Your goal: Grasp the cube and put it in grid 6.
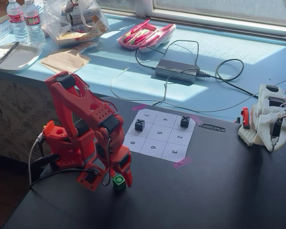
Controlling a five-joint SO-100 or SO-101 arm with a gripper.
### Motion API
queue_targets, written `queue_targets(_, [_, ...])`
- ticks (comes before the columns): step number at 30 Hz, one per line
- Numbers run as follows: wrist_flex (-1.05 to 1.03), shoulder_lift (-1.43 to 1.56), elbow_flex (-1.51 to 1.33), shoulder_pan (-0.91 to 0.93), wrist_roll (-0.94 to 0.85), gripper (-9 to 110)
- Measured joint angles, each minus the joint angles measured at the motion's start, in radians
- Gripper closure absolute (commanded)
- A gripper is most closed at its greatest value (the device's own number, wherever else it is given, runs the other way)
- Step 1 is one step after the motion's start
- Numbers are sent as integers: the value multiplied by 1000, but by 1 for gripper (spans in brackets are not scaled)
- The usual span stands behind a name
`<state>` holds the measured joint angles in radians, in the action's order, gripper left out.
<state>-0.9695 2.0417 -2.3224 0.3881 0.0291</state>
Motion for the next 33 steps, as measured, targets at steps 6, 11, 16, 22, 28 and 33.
queue_targets(6, [58, -8, -54, -9, 0, 85])
queue_targets(11, [83, -8, -63, -9, 0, 91])
queue_targets(16, [83, -8, -69, -9, 0, 101])
queue_targets(22, [-40, -2, 0, 0, 0, 101])
queue_targets(28, [-367, -46, 474, -207, -15, 101])
queue_targets(33, [-403, -150, 821, -472, -63, 101])
